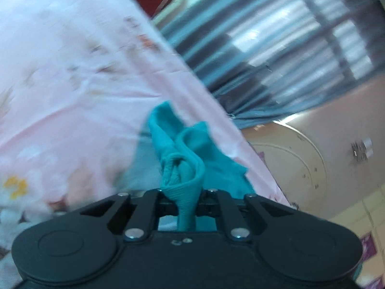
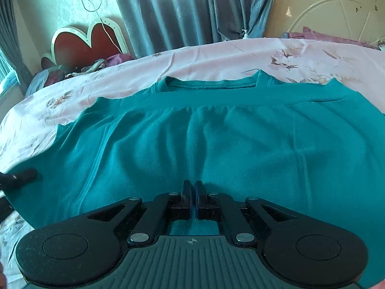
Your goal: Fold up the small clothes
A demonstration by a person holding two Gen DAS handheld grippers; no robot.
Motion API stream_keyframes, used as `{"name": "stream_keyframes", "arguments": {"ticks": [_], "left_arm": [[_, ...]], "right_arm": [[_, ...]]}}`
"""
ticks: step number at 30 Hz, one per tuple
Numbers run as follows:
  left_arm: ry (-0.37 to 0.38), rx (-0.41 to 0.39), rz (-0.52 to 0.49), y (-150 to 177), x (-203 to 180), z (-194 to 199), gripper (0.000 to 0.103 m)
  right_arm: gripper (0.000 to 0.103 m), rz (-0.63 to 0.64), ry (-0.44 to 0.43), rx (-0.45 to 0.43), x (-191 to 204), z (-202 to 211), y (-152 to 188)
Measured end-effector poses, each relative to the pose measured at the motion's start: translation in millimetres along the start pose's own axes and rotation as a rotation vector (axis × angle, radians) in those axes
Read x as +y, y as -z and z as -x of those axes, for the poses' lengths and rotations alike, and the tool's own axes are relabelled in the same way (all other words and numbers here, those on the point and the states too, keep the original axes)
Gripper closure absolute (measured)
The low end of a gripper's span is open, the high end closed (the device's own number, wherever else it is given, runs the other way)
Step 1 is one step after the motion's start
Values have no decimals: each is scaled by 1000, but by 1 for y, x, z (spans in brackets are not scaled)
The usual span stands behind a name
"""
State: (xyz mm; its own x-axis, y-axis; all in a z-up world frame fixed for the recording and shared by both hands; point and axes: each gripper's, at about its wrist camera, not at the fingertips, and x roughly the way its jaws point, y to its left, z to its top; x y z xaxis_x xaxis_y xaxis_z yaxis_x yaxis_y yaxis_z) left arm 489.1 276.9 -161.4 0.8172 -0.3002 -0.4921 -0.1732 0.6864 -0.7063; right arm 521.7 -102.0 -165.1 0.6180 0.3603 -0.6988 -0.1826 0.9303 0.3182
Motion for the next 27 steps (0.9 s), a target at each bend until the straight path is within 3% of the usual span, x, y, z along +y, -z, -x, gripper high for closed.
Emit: {"name": "stream_keyframes", "arguments": {"ticks": [4, 7, 10, 15, 17, 18, 19, 20, 21, 23, 26, 27], "left_arm": [[25, 29, -150, 3, -46, -7, 95], [62, 58, -287, 16, -97, -20, 95], [121, 114, -425, 49, -160, -33, 95], [216, 265, -600, 143, -267, -69, 95], [241, 372, -662, 195, -303, -96, 93], [254, 432, -705, 220, -315, -106, 86], [238, 511, -781, 252, -329, -118, 67], [187, 540, -835, 273, -337, -123, 61], [158, 538, -858, 282, -341, -120, 61], [215, 487, -843, 274, -340, -100, 52], [150, 361, -781, 225, -312, -80, 51], [114, 328, -775, 211, -301, -80, 51]], "right_arm": [[101, -36, -41, 3, -10, 1, -7], [101, -169, -81, -102, -44, 28, -16], [101, -259, -79, -208, -99, 70, -22], [101, -365, -29, -295, -197, 135, -22], [101, -386, -30, -292, -229, 153, -18], [100, -395, -41, -280, -245, 159, -16], [100, -399, -50, -264, -255, 162, -15], [98, -403, -30, -239, -268, 164, -12], [70, -408, 7, -232, -278, 168, -10], [34, -408, 1, -281, -294, 180, -4], [38, -386, -91, -254, -297, 181, -3], [51, -363, -123, -233, -293, 176, -5]]}}
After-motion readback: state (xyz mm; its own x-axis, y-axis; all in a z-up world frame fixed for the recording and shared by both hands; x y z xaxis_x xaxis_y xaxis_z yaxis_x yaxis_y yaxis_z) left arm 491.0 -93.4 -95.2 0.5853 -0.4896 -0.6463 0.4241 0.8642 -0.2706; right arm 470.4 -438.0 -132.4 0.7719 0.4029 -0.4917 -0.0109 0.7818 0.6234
